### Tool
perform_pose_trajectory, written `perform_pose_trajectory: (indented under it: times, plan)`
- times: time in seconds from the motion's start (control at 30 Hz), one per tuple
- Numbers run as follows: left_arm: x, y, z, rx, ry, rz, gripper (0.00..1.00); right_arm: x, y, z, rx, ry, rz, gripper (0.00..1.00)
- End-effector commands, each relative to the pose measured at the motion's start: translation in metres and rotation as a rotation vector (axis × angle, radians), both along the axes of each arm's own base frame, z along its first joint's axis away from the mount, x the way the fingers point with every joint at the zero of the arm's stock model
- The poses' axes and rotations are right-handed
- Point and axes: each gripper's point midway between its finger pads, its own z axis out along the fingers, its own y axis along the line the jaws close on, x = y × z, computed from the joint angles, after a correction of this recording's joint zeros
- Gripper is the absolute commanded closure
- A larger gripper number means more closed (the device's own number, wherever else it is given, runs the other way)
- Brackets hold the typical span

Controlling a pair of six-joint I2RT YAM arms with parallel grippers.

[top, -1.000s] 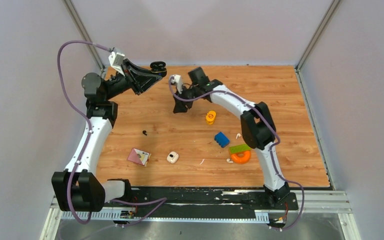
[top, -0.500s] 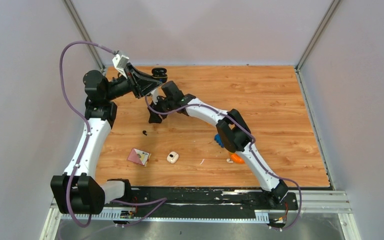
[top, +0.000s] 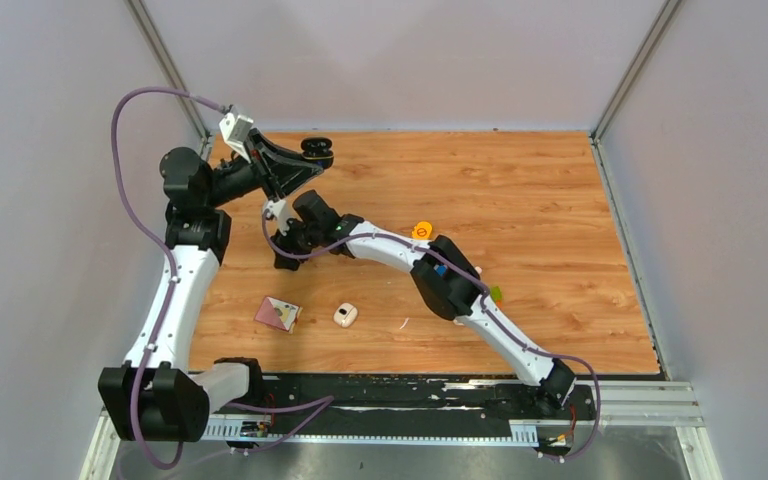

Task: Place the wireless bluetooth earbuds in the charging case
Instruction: Move the left earbud to the center of the board.

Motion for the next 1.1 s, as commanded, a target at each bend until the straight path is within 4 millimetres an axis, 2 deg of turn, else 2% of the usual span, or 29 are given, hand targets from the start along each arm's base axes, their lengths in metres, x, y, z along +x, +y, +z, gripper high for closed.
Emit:
perform_pose_trajectory:
  times: [0.0, 0.07, 0.2, 0.33, 0.47, 0.67, 0.77, 0.97, 1.07]
  plan:
    - [-0.013, 0.001, 0.012, -0.014, -0.053, -0.002, 1.00, 0.029, 0.000, 0.010, -0.012, -0.089, -0.115, 0.51]
    - [-0.014, 0.001, 0.010, -0.019, -0.050, 0.000, 1.00, 0.028, -0.003, 0.006, -0.030, -0.089, -0.116, 0.53]
    - [-0.014, 0.002, 0.010, -0.022, -0.050, 0.001, 1.00, 0.012, -0.015, -0.005, -0.097, -0.069, -0.087, 0.59]
    - [-0.014, 0.001, 0.011, -0.034, -0.061, -0.005, 1.00, -0.008, -0.035, -0.014, -0.173, -0.044, -0.061, 0.60]
    - [-0.013, 0.000, 0.011, -0.058, -0.066, -0.007, 1.00, -0.014, -0.052, -0.019, -0.225, -0.048, -0.060, 0.60]
    - [-0.011, 0.000, 0.012, -0.069, -0.077, -0.007, 1.00, -0.013, -0.069, -0.012, -0.270, -0.103, -0.068, 0.60]
    - [-0.010, 0.000, 0.013, -0.071, -0.080, -0.011, 1.00, -0.018, -0.089, -0.007, -0.305, -0.123, -0.082, 0.61]
    - [-0.007, 0.000, 0.016, -0.083, -0.096, -0.010, 1.00, -0.043, -0.134, -0.007, -0.363, -0.123, -0.080, 0.62]
    - [-0.004, 0.000, 0.016, -0.089, -0.102, -0.010, 1.00, -0.046, -0.148, -0.003, -0.369, -0.122, -0.086, 0.62]
